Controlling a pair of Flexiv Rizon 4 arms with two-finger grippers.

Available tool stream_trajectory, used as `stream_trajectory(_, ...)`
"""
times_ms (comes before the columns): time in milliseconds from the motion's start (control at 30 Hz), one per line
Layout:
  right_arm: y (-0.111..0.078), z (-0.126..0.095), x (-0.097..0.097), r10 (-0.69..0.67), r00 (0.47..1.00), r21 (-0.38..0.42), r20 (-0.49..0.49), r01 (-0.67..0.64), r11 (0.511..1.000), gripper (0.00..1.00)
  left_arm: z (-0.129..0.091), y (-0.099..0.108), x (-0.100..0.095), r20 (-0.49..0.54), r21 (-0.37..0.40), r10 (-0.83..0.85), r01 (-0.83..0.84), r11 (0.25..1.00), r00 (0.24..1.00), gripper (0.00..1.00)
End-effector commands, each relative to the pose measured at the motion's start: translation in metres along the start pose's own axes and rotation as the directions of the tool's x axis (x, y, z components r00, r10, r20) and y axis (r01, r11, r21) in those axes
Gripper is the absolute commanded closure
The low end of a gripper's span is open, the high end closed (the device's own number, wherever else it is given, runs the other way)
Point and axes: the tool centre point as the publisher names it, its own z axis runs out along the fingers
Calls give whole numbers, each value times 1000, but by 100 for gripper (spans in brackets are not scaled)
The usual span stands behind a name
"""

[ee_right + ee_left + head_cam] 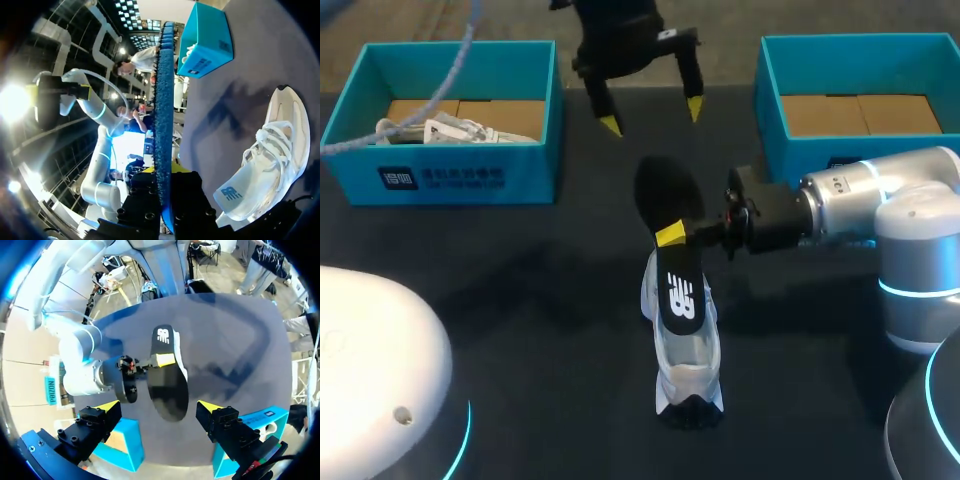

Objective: Take the shoe out of the shoebox, open the shoe tongue, remove and reinsert the insole, then place the shoe into the shoebox

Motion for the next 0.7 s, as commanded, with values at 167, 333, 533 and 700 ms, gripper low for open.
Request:
stream_trajectory(167, -1, 1, 0, 0, 1000, -3, 1, 0, 1000, 100, 6, -10, 31, 627, -171, 96, 17, 985, 773, 0)
stream_trajectory(333, -1, 1, 0, 0, 1000, -3, 1, 0, 1000, 100, 7, -18, 38, 710, -222, 142, 28, 975, 690, 0)
stream_trajectory(533, -1, 1, 0, 0, 1000, -3, 1, 0, 1000, 100, 5, -25, 49, 771, -282, 207, 32, 959, 603, 0)
stream_trajectory(700, -1, 1, 0, 0, 1000, -3, 1, 0, 1000, 100, 7, -30, 54, 811, -283, 264, -44, 958, 523, 0)
